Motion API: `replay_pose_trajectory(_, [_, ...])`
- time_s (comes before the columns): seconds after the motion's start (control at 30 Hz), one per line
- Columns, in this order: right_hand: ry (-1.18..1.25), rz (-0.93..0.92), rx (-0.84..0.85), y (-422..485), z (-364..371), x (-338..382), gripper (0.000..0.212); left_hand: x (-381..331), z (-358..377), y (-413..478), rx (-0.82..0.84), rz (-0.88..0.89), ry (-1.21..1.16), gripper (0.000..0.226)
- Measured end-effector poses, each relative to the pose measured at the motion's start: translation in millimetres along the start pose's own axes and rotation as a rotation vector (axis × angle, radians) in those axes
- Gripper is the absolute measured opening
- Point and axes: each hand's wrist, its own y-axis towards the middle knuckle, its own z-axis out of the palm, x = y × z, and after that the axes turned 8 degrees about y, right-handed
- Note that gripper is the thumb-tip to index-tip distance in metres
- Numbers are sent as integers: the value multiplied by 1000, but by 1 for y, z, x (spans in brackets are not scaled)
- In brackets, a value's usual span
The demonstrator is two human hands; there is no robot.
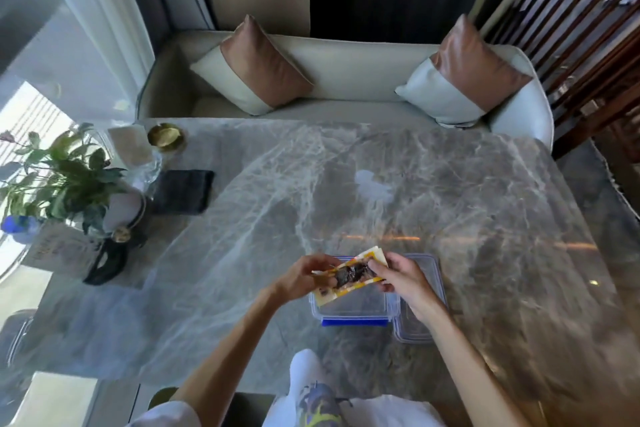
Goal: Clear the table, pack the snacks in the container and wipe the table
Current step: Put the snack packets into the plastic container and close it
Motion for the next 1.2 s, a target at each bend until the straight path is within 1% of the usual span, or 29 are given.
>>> replay_pose_trajectory(0.1, [84, 19, -107, 3, -8, -4, 19, 6, 8, 3, -131, -58, -266, 25])
replay_pose_trajectory(0.17, [118, 30, -163, 6, -11, -9, 14, 12, 15, 7, -190, -90, -431, 27])
replay_pose_trajectory(0.23, [136, 33, -193, 10, -14, -14, 13, 19, 22, 9, -224, -107, -533, 32])
replay_pose_trajectory(0.3, [147, 55, -186, 14, -19, -19, 14, 23, 27, 12, -270, -110, -581, 31])
replay_pose_trajectory(0.43, [103, 151, -118, 22, -30, -38, 15, 33, 42, 23, -415, -151, -517, 13])
replay_pose_trajectory(0.53, [46, 216, -172, 29, -29, -56, 20, 37, 58, 32, -496, -247, -442, 10])
replay_pose_trajectory(0.57, [18, 232, -190, 32, -27, -61, 23, 38, 64, 34, -502, -281, -409, 13])
replay_pose_trajectory(0.63, [-95, 264, -176, 38, -24, -69, 29, 41, 73, 41, -468, -327, -308, 25])
replay_pose_trajectory(0.67, [-163, 280, -156, 40, -22, -72, 31, 43, 76, 45, -441, -340, -249, 27])
replay_pose_trajectory(0.8, [-312, 323, -137, 46, -17, -74, 36, 50, 83, 59, -423, -439, -76, 24])
replay_pose_trajectory(0.93, [-359, 343, -116, 54, -12, -71, 44, 54, 85, 67, -366, -479, -84, 21])
replay_pose_trajectory(1.0, [-358, 358, -101, 58, -11, -70, 45, 57, 84, 69, -368, -486, -100, 18])
replay_pose_trajectory(1.13, [-335, 393, -87, 65, -10, -72, 40, 62, 84, 72, -418, -500, -99, 32])
replay_pose_trajectory(1.2, [-343, 405, -96, 66, -10, -73, 37, 62, 85, 73, -417, -530, -83, 28])
